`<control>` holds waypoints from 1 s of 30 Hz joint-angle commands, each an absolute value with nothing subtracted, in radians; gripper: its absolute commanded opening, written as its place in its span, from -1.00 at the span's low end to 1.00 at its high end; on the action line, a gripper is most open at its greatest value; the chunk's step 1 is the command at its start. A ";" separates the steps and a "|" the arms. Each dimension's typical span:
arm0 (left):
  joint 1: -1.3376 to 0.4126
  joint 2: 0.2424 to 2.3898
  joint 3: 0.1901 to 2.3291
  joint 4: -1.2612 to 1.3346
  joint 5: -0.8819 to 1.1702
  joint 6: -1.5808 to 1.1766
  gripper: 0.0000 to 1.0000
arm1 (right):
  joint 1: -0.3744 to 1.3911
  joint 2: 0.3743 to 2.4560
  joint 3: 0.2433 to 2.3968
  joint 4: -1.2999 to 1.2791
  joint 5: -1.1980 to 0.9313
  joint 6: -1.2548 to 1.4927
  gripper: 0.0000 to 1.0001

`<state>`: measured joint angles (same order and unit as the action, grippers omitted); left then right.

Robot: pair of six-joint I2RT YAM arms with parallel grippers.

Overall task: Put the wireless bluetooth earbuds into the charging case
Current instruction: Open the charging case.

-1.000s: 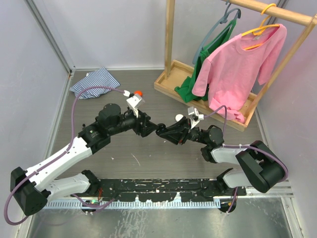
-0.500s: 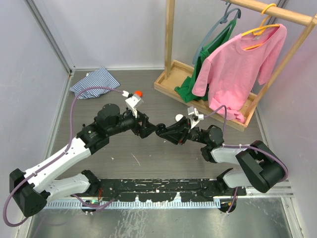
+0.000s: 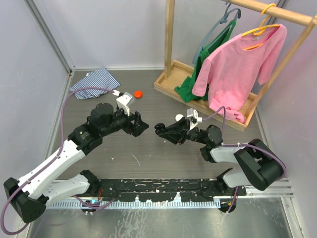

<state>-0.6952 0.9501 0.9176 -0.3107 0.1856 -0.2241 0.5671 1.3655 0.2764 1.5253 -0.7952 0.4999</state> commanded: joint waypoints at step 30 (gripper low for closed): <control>-0.663 1.034 0.933 -0.200 0.617 -0.218 0.26 | 0.621 1.431 0.299 1.694 -0.898 0.432 -0.62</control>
